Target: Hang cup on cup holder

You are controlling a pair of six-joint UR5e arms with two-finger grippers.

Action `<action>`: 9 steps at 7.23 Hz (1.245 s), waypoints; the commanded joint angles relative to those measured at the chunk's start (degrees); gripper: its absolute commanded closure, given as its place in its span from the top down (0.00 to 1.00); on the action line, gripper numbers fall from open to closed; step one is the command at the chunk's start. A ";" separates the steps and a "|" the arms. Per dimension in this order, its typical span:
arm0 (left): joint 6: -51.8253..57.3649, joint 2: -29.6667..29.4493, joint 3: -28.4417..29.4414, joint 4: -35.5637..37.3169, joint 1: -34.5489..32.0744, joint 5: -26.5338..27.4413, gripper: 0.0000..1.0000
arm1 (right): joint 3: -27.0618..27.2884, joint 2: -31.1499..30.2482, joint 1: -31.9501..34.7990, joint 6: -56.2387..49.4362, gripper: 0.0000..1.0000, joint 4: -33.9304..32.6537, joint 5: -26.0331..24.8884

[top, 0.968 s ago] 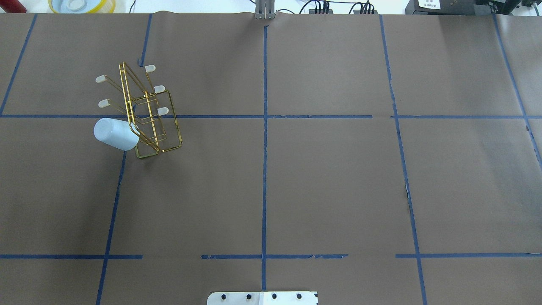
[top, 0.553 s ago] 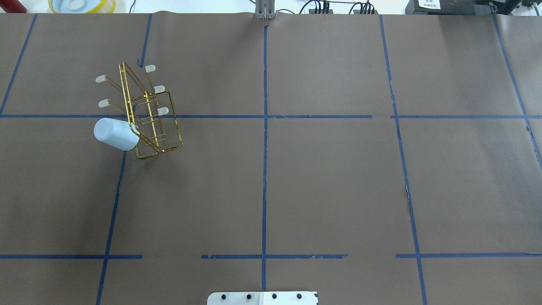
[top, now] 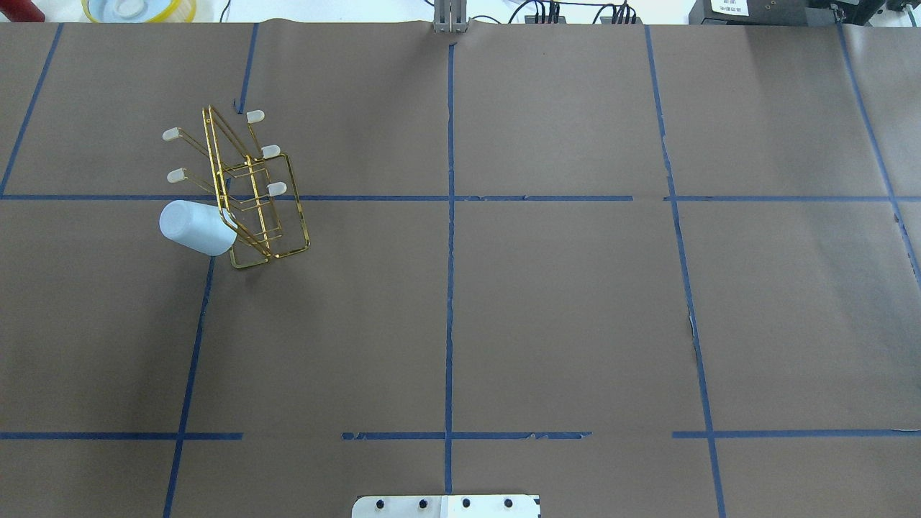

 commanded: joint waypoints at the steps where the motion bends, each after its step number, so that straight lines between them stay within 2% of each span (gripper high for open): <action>1: -0.06 0.05 0.73 0.33 -0.02 0.22 1.00 | 0.00 0.00 0.00 -0.02 1.00 0.00 0.00; 3: 0.03 -0.21 4.85 -0.02 0.07 0.14 1.00 | 0.00 0.00 0.00 -0.02 1.00 0.09 0.00; 9: 0.03 -0.92 2.23 0.24 0.07 0.32 1.00 | 0.00 0.00 0.00 0.07 1.00 0.00 0.00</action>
